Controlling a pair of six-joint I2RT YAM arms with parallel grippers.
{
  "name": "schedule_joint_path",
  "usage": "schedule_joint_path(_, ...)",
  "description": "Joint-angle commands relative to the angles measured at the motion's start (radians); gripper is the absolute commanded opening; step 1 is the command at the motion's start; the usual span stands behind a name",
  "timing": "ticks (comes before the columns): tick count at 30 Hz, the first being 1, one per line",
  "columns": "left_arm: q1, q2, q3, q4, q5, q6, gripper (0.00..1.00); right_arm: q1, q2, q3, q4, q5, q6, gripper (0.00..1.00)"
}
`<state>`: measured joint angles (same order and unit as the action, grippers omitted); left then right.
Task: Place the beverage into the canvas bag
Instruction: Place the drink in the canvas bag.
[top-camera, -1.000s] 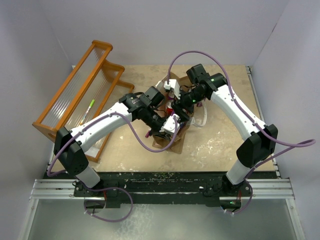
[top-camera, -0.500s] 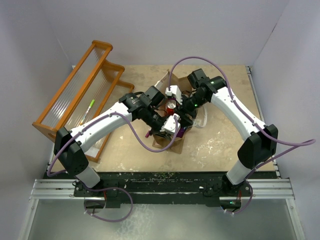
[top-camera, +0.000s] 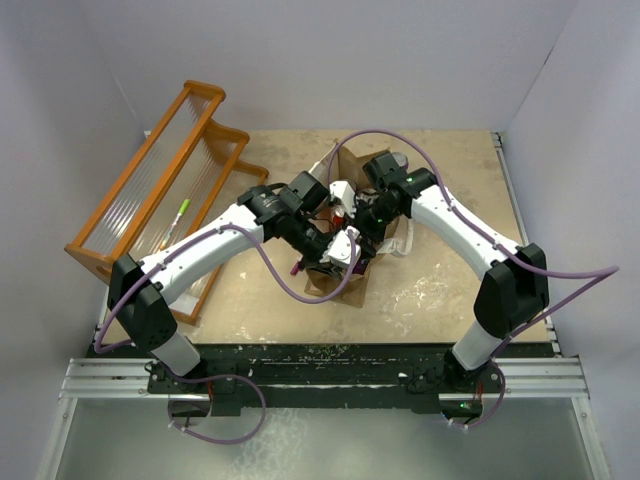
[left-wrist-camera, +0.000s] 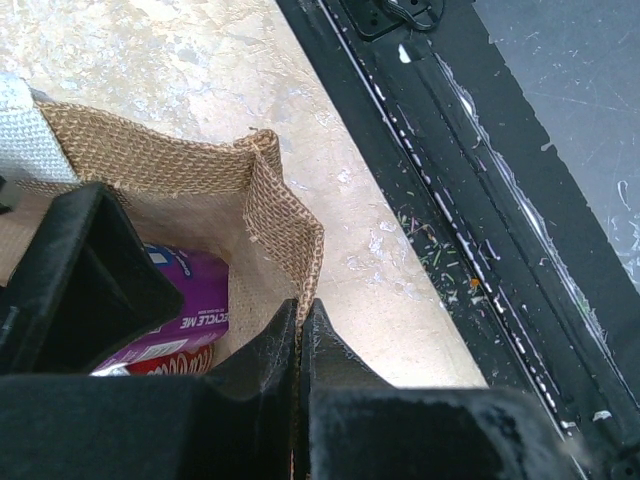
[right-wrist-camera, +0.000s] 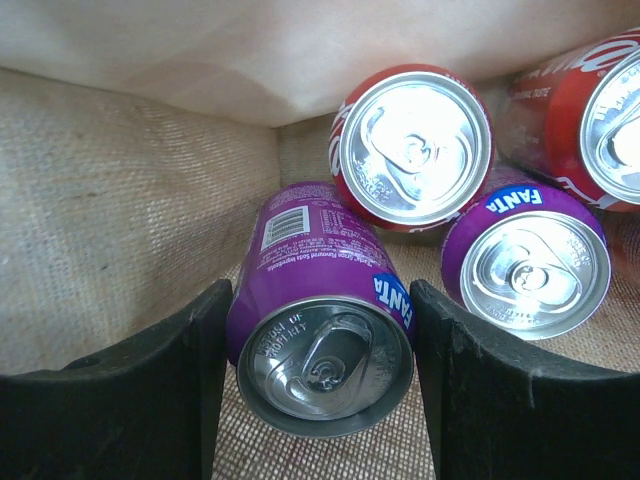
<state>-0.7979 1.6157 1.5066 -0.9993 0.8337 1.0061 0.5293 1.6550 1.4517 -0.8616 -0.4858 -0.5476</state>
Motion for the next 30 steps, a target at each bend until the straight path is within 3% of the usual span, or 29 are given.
schedule_joint_path(1, 0.032, -0.003, 0.002, -0.022, -0.029, -0.009, 0.03, 0.005, -0.002, -0.019, 0.072, 0.107, 0.082, 0.0)
schedule_joint_path(14, 0.044, -0.004, -0.002, -0.021, -0.007, 0.009, 0.02, 0.005, -0.008, -0.132, 0.259, 0.194, 0.114, 0.0)
schedule_joint_path(21, 0.046, -0.002, -0.003, -0.021, 0.002, 0.006, 0.02, 0.004, 0.026, -0.158, 0.253, 0.191, 0.116, 0.0)
schedule_joint_path(30, 0.049, -0.015, -0.018, -0.034, 0.066, 0.006, 0.02, 0.005, 0.014, -0.195, 0.4, 0.264, 0.207, 0.0)
